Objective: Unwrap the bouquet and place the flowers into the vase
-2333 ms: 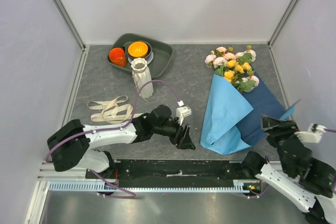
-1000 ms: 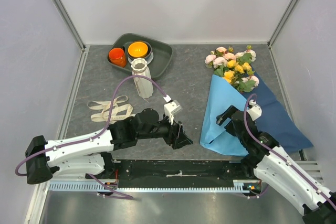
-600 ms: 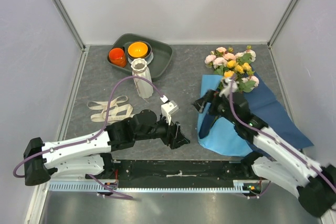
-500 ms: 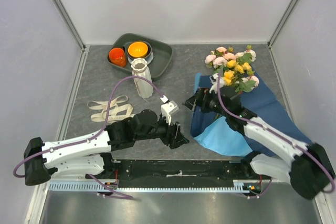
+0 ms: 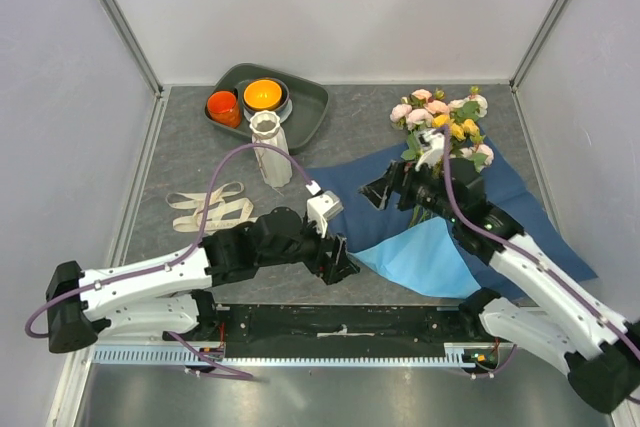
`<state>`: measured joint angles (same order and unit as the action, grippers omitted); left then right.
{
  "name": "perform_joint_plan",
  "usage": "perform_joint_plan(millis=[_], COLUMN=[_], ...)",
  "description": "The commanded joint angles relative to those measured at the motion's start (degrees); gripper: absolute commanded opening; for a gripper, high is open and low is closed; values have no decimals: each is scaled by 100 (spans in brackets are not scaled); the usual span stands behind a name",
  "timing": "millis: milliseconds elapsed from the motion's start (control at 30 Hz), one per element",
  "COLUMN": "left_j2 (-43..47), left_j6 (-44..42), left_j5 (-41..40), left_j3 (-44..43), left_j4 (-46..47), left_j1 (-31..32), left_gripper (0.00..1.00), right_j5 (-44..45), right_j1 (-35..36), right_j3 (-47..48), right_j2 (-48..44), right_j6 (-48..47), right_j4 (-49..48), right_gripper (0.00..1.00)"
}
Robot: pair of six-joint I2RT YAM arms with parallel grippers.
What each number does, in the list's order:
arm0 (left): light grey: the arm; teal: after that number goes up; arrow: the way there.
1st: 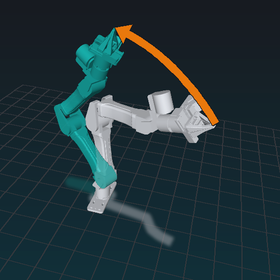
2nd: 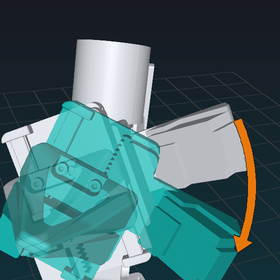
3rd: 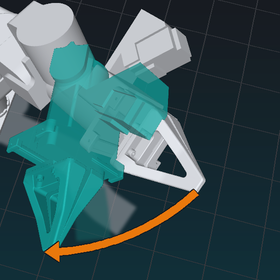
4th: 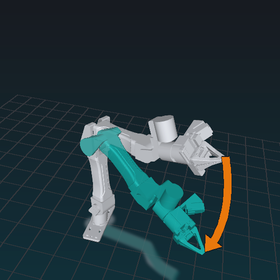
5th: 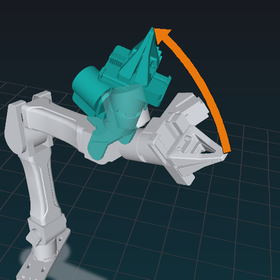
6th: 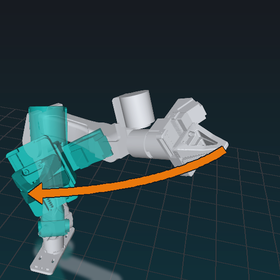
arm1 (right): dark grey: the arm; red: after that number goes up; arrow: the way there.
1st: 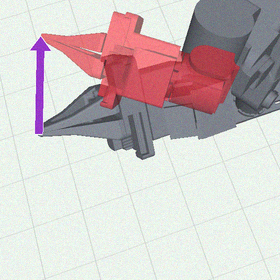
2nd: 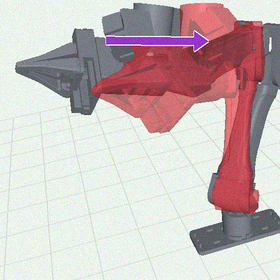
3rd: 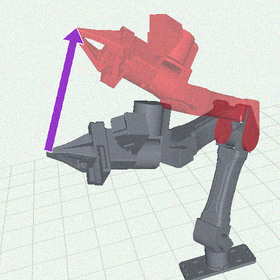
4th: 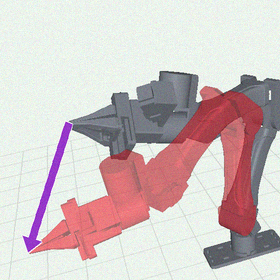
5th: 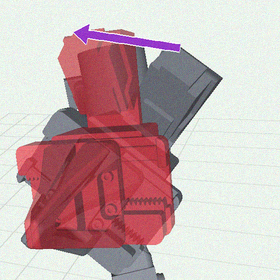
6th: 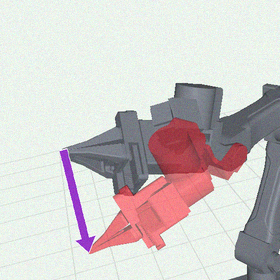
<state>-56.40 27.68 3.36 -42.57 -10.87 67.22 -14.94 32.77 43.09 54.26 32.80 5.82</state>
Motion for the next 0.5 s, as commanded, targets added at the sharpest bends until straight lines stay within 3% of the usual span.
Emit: perform_joint_plan(millis=[0,100,133,300,433,467], left_j2=[-546,-1222,-1398,-1779,-1541,-1523], left_j6=[-325,-194,-106,167,220,211], left_j5=[261,429,447,1246,1212,1133], left_j3=[-514,-918,-1051,-1229,-929,-885], left_j4=[252,87,25,427,560,447], left_j1=[2,-51,-69,-86,-86,-86], left_gripper=[87,87,85,79,80,80], right_j5=[2619,3967,3955,3481,2428,1712], right_j1=[-17,-235,-541,-1676,-3009,-3205], right_j3=[340,279,235,-257,-538,-626], right_j2=[-723,-777,-663,-469,-31,110], right_j6=[-161,542,605,641,316,237], right_j4=[2087,3028,3160,2794,2144,2029], right_gripper=[98,98,98,98,98,98])
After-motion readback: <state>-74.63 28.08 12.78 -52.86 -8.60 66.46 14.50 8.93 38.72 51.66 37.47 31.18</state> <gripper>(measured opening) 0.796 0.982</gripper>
